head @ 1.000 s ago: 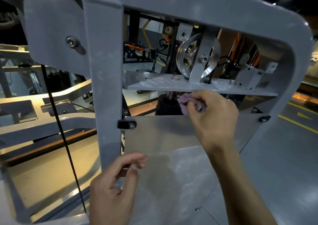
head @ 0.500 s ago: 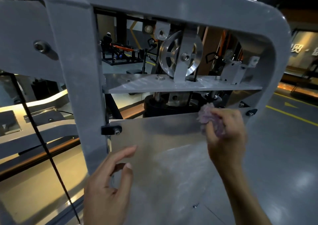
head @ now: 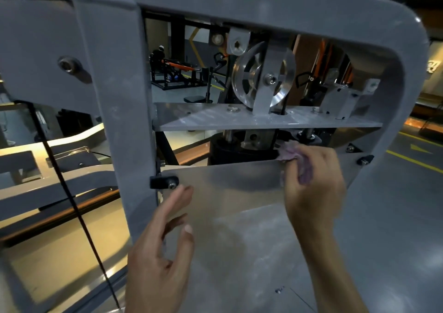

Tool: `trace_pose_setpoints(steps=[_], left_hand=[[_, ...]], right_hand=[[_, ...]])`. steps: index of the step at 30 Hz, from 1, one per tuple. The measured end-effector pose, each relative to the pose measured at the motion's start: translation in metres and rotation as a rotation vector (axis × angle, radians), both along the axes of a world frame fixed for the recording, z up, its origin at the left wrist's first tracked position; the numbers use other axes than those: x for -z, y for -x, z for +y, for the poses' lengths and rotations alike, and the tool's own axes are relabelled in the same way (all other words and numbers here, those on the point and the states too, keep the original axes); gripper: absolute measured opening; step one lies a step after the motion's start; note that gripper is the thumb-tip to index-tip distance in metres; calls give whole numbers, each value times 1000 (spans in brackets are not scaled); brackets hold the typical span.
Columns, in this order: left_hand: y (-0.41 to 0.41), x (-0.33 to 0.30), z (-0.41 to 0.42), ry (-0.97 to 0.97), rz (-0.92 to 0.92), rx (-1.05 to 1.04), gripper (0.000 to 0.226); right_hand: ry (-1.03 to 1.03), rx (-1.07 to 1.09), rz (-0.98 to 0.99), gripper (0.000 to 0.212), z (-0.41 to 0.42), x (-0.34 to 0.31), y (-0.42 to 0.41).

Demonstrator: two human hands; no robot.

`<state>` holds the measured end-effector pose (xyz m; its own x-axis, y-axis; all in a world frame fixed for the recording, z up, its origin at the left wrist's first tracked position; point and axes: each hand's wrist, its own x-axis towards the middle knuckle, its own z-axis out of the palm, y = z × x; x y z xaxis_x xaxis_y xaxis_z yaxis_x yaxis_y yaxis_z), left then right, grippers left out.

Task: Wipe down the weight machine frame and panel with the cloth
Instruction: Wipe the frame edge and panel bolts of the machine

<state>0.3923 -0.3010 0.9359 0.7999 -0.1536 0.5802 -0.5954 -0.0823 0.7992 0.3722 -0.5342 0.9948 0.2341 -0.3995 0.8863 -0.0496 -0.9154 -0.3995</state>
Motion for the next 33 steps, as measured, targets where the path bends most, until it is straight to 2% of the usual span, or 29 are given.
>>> trace_pose_setpoints(steps=[2,5,7,10,14,18,22,28,33], left_hand=[[-1,0,4,2,-9,-25,60],[0,2,7,-51,-59,-82,58],[1,3,9,-150,-160,-125,54],[-1,12,15,-237,-240,-168,55],[-5,24,22,-302,-214,-170,62],[-5,24,25,-279,-194,-146,62],[-1,28,32,-267,-152,-168,56],[8,45,38,-193,97,-179,60],[13,56,39,-215,154,-103,58]], right_hand=[[-76,21,-38,22,10,3,-4],[-64,-161,-18,23,52,12,-15],[10,-282,14,25,67,15,-14],[20,-253,11,28,50,14,-5],[-102,-103,14,41,36,23,5],[-204,-256,-18,38,73,42,-3],[-37,-384,79,34,91,62,-5],[-99,-423,0,34,99,45,-8],[13,-540,137,27,126,92,-18]])
